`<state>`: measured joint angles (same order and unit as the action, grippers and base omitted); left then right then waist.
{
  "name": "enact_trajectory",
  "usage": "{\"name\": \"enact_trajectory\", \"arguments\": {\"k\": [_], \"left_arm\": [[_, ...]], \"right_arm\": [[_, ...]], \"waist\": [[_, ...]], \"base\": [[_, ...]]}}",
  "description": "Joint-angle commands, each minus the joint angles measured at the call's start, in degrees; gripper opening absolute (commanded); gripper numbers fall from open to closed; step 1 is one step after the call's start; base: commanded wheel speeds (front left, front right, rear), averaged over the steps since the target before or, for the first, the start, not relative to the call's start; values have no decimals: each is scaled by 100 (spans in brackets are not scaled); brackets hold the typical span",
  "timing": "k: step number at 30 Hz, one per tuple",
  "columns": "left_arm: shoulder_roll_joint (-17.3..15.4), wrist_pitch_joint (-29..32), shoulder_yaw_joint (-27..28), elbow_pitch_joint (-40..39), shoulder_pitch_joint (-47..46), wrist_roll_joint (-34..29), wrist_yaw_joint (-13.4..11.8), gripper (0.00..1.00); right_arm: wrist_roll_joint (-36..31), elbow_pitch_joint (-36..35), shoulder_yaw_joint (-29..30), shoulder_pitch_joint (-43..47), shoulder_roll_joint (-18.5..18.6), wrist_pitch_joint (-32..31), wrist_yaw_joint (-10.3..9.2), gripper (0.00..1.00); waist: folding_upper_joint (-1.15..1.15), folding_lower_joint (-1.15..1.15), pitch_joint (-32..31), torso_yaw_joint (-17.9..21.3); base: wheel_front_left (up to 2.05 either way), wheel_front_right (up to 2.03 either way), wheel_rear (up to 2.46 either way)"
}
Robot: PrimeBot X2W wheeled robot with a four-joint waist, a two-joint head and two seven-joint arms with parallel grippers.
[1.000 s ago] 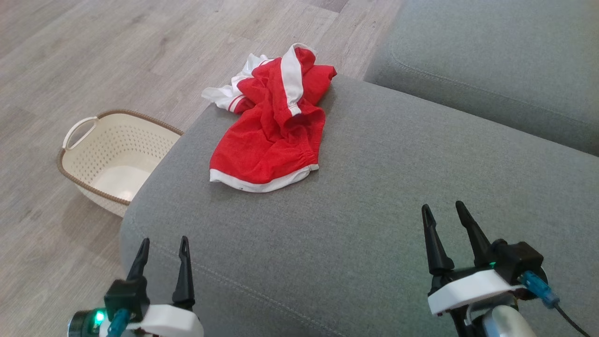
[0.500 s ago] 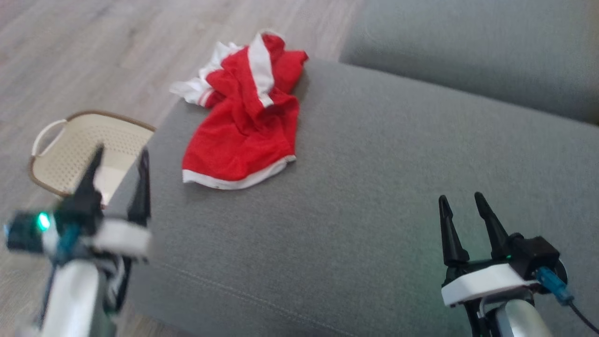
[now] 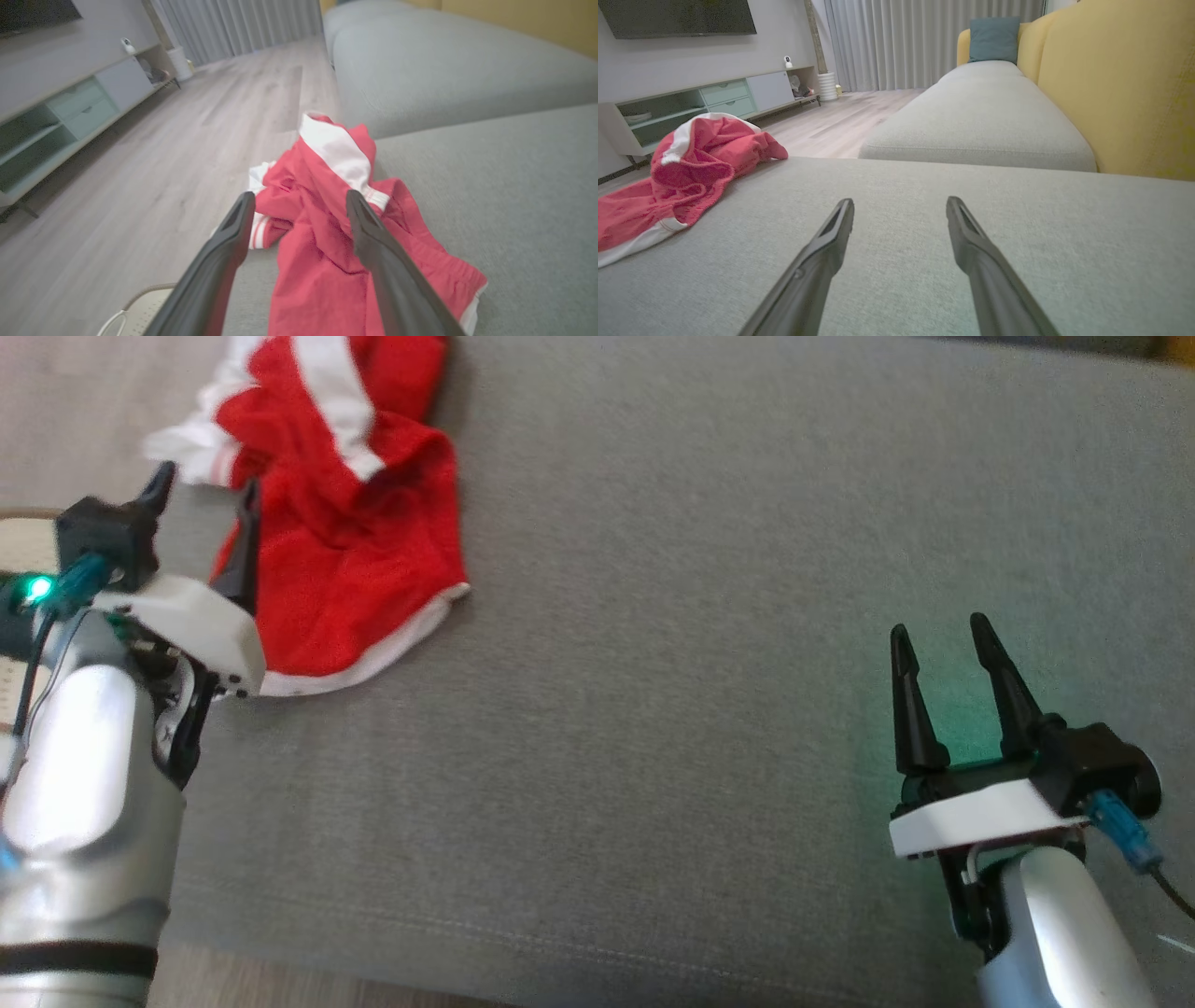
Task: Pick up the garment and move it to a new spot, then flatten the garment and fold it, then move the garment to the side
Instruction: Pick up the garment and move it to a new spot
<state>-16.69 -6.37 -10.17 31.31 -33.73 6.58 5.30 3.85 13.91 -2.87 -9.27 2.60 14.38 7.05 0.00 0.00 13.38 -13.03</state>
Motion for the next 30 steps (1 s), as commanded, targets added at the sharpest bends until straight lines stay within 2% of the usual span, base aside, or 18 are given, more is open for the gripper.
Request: {"name": "enact_trajectory", "arguments": {"k": [1,7,10,15,20,25,26,27,28,30], "left_arm": [[-310,92,85,106,-374,45,81,100],[-406,585,-262,891,-682,425,206,100],[-476,1056,-836,1114,-742,977,215,100],[-835,1607,-1603,1112,-831,2007,217,100],[-1055,1731,-2004,1176,-950,2589,218,100],[-1105,1688,-2289,1387,-1086,2879,218,100],[-1100,1680,-2338,1450,-1109,2920,218,96],[-1094,1668,-2392,1505,-1134,2952,218,78],[-1089,1644,-2441,1556,-1159,2981,218,45],[-1080,1576,-2525,1648,-1212,3036,218,0]], "right_arm": [[-60,-214,-105,-219,28,62,44,100],[-72,-274,-131,-352,28,62,44,100],[-69,-291,-140,-419,28,62,44,100],[-109,-338,-107,-487,28,62,44,100],[-209,-389,-61,-525,28,62,44,100],[-302,-435,2,-541,28,62,44,100],[-310,-441,8,-539,28,62,44,100],[-317,-446,13,-536,28,62,44,100],[-323,-448,18,-532,28,62,44,100],[-323,-444,28,-536,28,62,44,100]], "waist": [[0,0,390,348],[0,0,599,497],[0,0,691,559],[0,0,862,620],[0,0,1022,656],[0,0,1108,663],[0,0,1113,663],[0,0,1115,662],[0,0,1112,661],[0,0,1101,654]], "base": [[0,0,0],[0,0,0],[0,0,0],[0,0,0],[0,0,0],[0,0,0],[0,0,0],[0,0,0],[0,0,0],[0,0,0]]}}
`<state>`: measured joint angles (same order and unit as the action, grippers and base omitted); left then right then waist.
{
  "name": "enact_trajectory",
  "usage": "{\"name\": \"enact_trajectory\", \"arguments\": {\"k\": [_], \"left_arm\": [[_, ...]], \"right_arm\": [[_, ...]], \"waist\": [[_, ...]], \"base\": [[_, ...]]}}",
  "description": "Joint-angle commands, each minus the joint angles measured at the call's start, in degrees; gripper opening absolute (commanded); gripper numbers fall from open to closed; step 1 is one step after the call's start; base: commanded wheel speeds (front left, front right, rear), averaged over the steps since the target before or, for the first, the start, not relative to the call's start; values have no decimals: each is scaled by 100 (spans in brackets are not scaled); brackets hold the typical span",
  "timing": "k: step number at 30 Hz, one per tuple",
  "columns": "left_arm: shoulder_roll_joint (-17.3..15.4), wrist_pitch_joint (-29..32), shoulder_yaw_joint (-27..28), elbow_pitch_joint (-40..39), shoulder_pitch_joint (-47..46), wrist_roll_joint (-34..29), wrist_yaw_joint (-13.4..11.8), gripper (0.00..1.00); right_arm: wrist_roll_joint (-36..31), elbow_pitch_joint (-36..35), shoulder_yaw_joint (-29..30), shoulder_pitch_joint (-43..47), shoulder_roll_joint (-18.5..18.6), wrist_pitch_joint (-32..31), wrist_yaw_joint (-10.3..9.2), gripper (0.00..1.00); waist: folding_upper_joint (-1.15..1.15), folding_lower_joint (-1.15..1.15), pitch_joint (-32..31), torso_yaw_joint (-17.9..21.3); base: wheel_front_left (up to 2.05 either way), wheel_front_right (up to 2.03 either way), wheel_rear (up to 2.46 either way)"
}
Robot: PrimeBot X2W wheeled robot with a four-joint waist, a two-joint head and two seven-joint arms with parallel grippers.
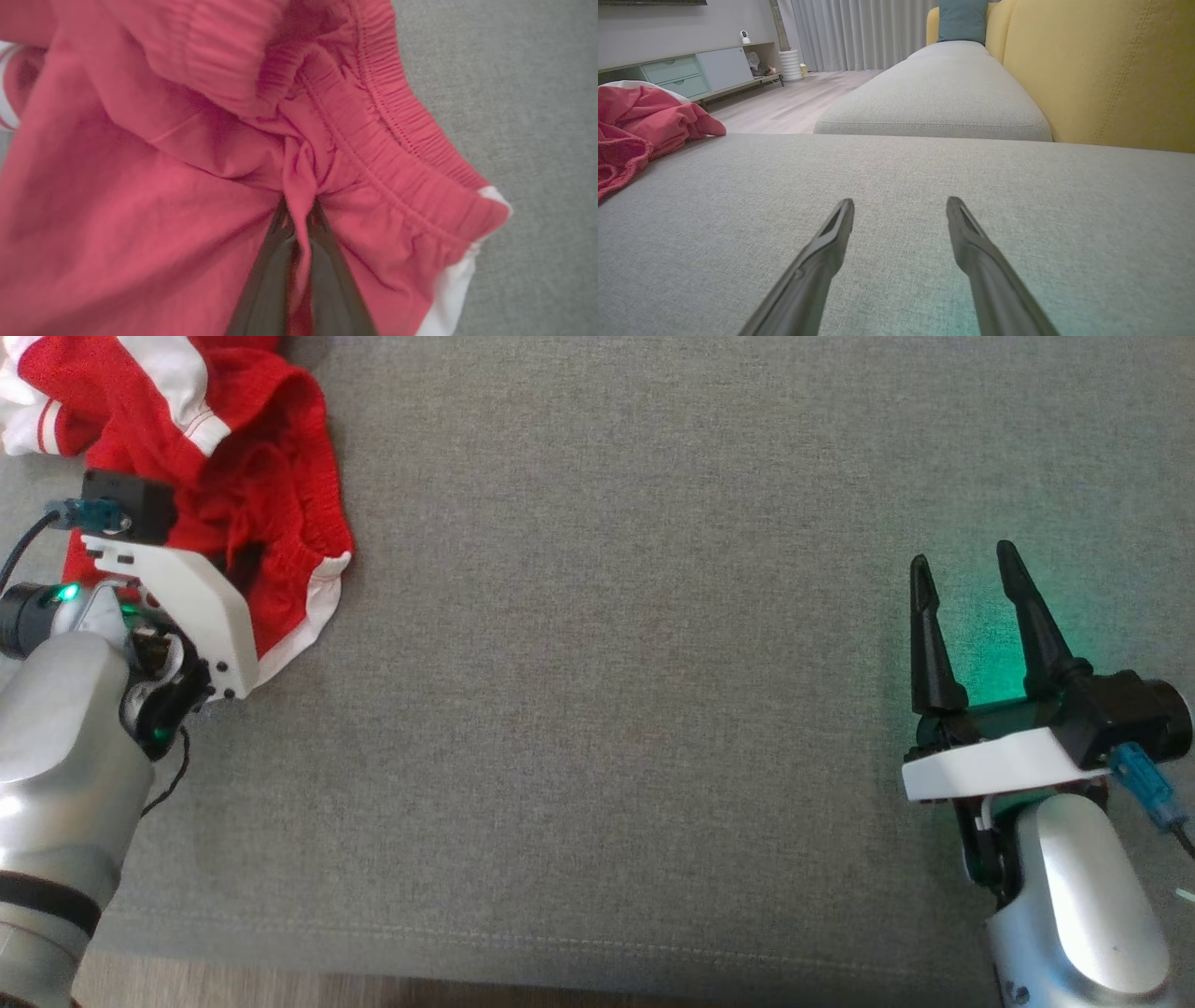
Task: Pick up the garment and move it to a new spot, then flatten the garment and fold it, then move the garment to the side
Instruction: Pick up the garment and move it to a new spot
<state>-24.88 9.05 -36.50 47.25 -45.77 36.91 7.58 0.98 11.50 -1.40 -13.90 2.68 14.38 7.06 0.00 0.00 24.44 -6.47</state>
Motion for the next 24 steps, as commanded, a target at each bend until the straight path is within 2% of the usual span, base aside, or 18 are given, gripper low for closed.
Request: {"name": "enact_trajectory", "arguments": {"k": [1,9,15,24], "left_arm": [[-266,-36,88,99,-53,8,-9,0],[-360,-514,-127,273,-397,0,-9,0],[-555,-892,-238,192,-705,-51,-9,0],[-791,-1078,-393,-115,-1037,-310,-10,0]], "right_arm": [[-34,-199,-113,-76,20,62,43,100],[60,-120,-124,-36,20,62,43,100],[187,-19,-135,80,20,62,43,100],[405,103,-186,286,20,62,43,100]], "waist": [[0,0,-17,-9],[0,0,-283,-100],[0,0,-706,-186],[0,0,-1288,-189]], "base": [[0,0,0],[0,0,0],[0,0,0],[0,0,0]]}}
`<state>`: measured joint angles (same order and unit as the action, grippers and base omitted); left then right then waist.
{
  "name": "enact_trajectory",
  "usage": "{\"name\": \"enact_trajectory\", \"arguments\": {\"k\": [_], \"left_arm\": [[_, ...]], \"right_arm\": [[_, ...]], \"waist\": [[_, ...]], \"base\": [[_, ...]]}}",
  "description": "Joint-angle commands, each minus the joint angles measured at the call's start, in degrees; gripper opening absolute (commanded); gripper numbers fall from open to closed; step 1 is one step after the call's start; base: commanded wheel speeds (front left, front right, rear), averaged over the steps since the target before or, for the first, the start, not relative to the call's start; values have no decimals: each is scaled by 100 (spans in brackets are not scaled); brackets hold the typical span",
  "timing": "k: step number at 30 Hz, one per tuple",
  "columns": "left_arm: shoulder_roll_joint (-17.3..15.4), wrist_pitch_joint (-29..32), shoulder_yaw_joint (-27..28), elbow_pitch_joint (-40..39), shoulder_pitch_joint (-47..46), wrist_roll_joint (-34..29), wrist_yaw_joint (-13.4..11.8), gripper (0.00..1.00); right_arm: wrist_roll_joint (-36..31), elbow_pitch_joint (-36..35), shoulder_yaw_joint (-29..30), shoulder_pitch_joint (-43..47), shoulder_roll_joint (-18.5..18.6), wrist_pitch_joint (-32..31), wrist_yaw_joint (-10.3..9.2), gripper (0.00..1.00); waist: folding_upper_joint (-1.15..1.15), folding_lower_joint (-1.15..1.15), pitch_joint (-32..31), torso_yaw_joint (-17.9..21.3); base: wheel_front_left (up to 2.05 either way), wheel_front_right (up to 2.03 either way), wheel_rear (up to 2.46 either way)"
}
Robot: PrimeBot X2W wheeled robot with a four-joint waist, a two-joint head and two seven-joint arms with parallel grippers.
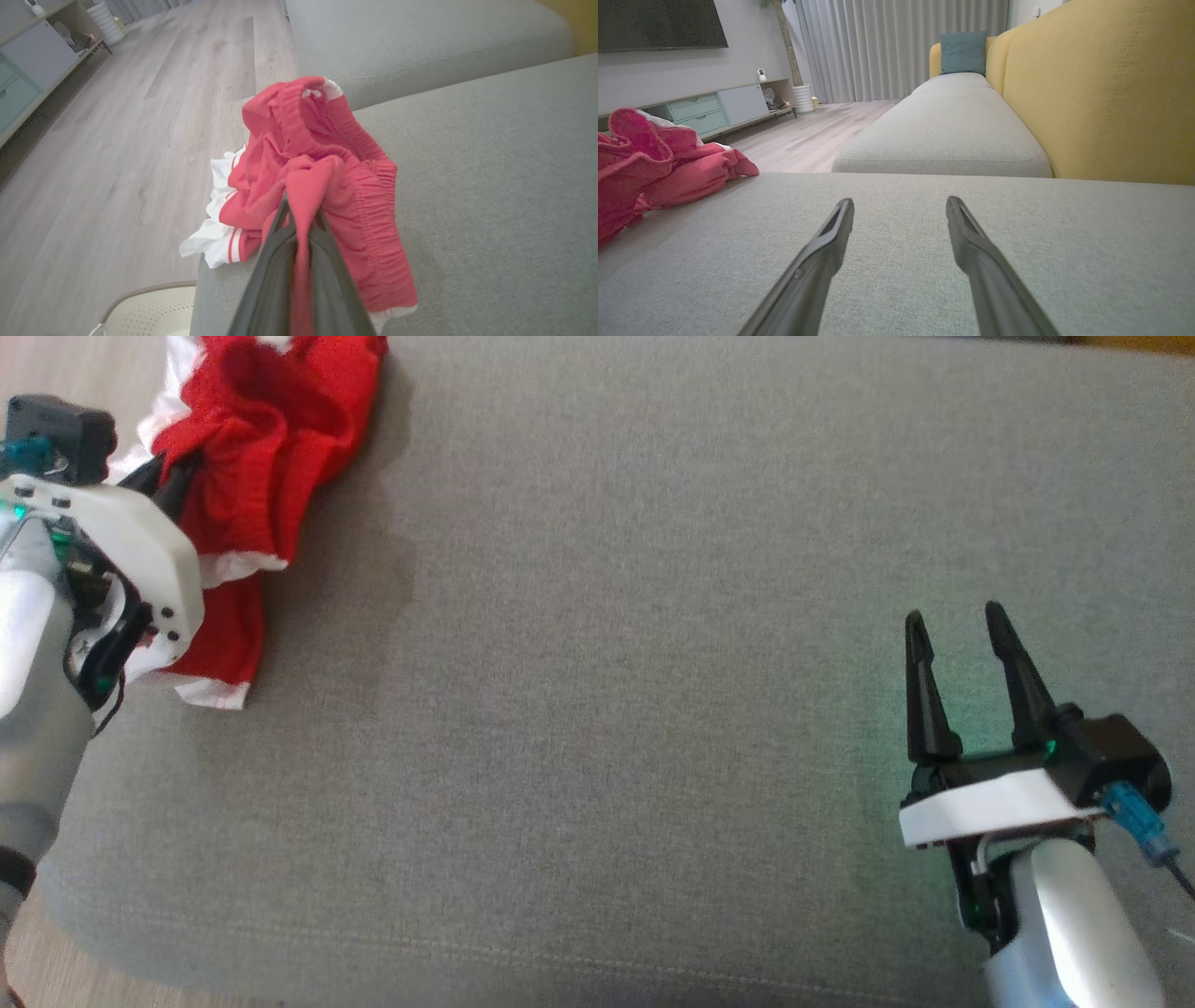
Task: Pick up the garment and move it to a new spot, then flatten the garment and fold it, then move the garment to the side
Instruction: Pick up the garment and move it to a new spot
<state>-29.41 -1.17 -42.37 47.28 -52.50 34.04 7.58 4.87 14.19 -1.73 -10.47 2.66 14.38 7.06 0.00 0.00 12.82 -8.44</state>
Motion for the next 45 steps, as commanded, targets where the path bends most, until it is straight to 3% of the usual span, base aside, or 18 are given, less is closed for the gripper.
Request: {"name": "enact_trajectory", "arguments": {"k": [1,7,15,23,28,33,40,45], "left_arm": [[-357,-58,167,-184,-395,-60,-13,0],[-439,-13,31,-702,-525,-233,-54,0],[-495,155,-108,-1694,-655,-407,-180,0],[-246,468,-257,-2629,-621,-380,-355,0],[162,543,-473,-2787,-537,-369,-414,0],[827,469,-782,-2554,-302,-288,-415,0],[1744,-269,-951,-1527,162,-224,-665,0],[2148,-671,-967,-801,314,-119,-637,0]], "right_arm": [[49,-152,-167,-31,21,62,43,100],[196,-111,-222,102,21,62,43,100],[281,-82,-203,176,21,62,43,100],[301,-115,-199,148,21,62,43,100],[350,-128,-184,100,21,62,43,100],[451,-151,-234,64,21,62,43,100],[646,-192,-483,-107,21,62,43,100],[735,-188,-562,-169,21,62,43,100]], "waist": [[0,0,-193,21],[0,0,-561,206],[0,0,-849,774],[0,0,-806,1519],[0,0,-693,1932],[0,0,-585,2267],[0,0,-279,2740],[0,0,-115,2901]], "base": [[0,0,0],[0,0,0],[0,0,0],[0,0,0],[0,0,0],[0,0,0],[0,0,0],[0,0,0]]}}
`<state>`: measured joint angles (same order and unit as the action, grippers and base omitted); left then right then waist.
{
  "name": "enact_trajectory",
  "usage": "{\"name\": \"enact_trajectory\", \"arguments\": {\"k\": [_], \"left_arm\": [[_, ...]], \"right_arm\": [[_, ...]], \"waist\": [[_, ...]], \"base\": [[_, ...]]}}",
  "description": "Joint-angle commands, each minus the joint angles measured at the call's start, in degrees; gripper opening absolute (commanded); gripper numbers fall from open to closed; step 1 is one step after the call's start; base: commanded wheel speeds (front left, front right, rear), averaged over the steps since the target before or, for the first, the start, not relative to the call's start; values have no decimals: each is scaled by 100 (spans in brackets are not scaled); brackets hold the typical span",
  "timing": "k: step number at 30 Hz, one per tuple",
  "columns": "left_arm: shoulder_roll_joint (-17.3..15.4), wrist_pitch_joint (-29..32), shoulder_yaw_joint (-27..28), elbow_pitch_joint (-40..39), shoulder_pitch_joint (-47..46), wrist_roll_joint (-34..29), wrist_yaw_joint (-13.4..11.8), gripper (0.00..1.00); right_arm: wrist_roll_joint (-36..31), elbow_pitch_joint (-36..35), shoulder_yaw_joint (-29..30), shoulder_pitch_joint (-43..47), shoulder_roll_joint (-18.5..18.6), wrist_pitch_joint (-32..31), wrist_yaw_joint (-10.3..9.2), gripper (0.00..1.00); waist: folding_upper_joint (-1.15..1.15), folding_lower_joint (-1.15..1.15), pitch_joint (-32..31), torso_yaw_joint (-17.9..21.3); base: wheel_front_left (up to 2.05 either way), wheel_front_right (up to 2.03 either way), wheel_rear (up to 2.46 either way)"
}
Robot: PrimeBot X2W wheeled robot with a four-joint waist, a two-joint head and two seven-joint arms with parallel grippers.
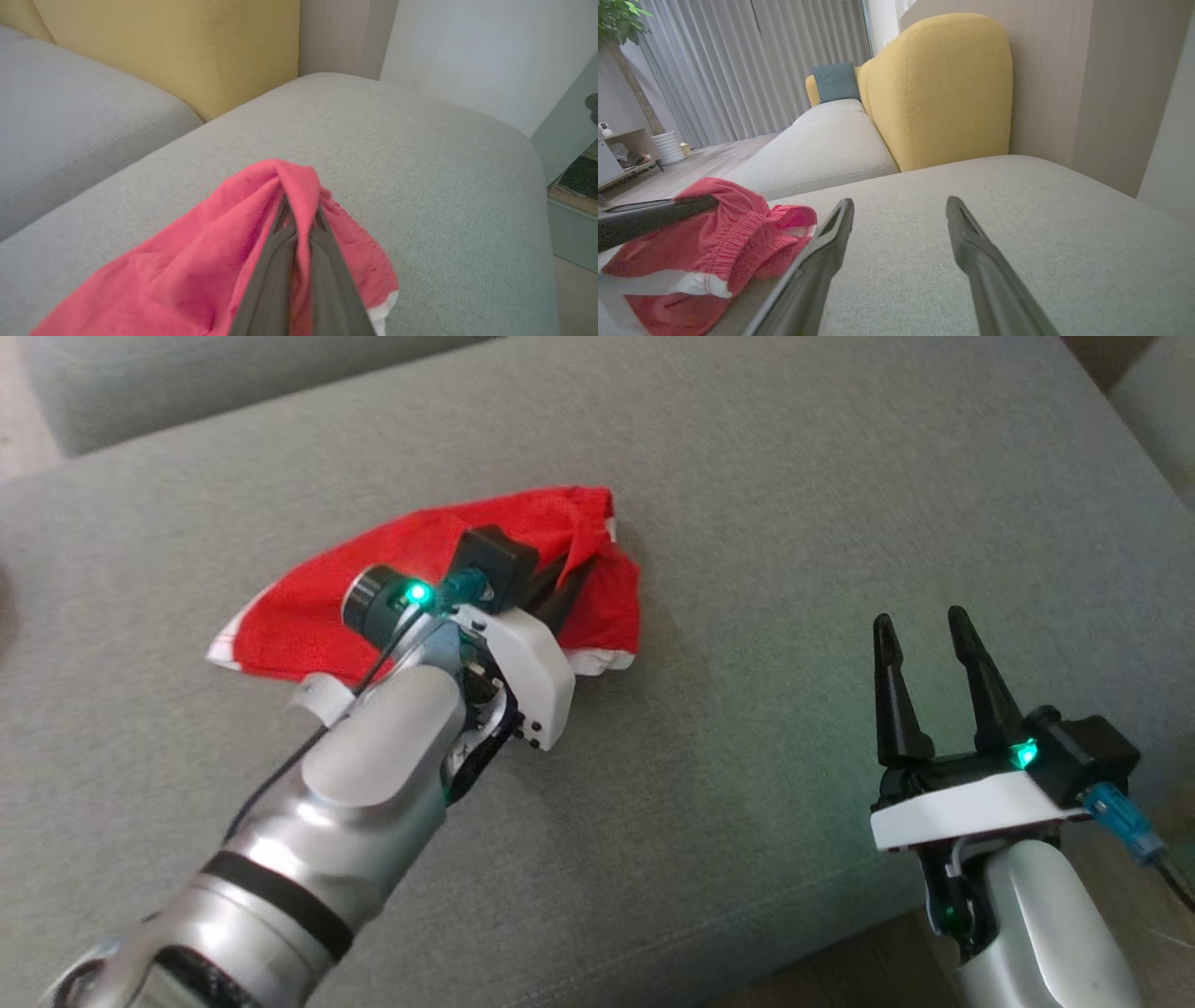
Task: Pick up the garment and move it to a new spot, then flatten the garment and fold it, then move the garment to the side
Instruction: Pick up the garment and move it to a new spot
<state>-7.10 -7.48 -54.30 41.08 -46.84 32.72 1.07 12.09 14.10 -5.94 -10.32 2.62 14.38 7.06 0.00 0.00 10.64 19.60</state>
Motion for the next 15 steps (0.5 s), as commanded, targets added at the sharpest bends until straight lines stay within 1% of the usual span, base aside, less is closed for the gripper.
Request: {"name": "enact_trajectory", "arguments": {"k": [1,4,6,7,8,15], "left_arm": [[-12,-127,223,-22,-242,27,22,0],[163,-339,225,378,-244,83,51,1],[248,-450,217,574,-257,110,71,52],[282,-511,228,643,-269,128,78,98],[312,-563,254,696,-271,163,82,100],[404,-736,345,658,-326,203,19,100]], "right_arm": [[26,-178,-149,-196,26,62,43,100],[54,-178,-156,-221,26,62,43,100],[72,-169,-159,-221,26,62,43,100],[83,-167,-162,-223,26,62,43,100],[91,-166,-159,-225,26,62,43,100],[80,-163,-93,-214,26,62,43,100]], "waist": [[0,0,133,124],[0,0,197,152],[0,0,215,146],[0,0,223,133],[0,0,223,109],[0,0,154,-208]], "base": [[0,0,0],[0,0,0],[0,0,0],[0,0,0],[0,0,0],[0,0,0]]}}
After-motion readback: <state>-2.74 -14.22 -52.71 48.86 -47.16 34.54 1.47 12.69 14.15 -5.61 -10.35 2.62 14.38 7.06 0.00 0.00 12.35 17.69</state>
